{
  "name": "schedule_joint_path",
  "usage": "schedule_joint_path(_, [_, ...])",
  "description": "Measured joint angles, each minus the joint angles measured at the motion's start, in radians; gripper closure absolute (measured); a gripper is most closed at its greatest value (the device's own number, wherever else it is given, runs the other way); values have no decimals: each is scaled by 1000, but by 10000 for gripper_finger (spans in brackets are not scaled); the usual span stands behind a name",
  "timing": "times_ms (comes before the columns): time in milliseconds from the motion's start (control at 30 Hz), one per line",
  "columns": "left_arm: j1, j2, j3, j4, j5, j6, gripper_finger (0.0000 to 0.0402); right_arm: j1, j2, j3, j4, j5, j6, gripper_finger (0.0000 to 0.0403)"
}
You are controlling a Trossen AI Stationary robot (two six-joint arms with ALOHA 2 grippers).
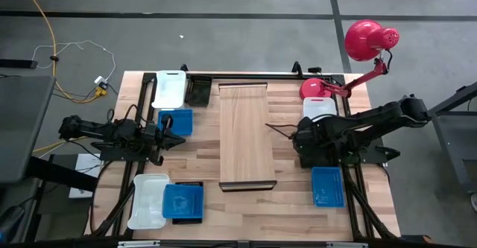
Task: Stack baskets on shelf by color
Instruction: Put the right white bin on the shelf
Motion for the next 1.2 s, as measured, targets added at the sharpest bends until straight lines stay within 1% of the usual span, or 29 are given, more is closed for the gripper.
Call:
schedule_joint_path(100, [0,0,0,0,0,0,401,0,0,22,-30,-20,-8,387])
schedule_joint_path(167, [0,0,0,0,0,0,401,2,0,59,-60,-29,-39,396])
schedule_joint_path(333, [0,0,0,0,0,0,401,17,0,209,-142,-30,-97,400])
schedule_joint_path(500, [0,0,0,0,0,0,401,47,0,383,-180,-24,-144,402])
schedule_joint_path(667, [0,0,0,0,0,0,401,91,0,533,-167,31,-223,402])
schedule_joint_path(800, [0,0,0,0,0,0,401,134,0,620,-97,47,-315,402])
schedule_joint_path(900, [0,0,0,0,0,0,401,177,13,684,-46,65,-419,402])
schedule_joint_path(1033, [0,0,0,0,0,0,401,235,94,794,-29,61,-586,403])
schedule_joint_path(1100, [0,0,0,0,0,0,401,257,169,860,-32,19,-676,403])
schedule_joint_path(1200, [0,0,0,0,0,0,401,288,309,976,-61,-79,-858,403])
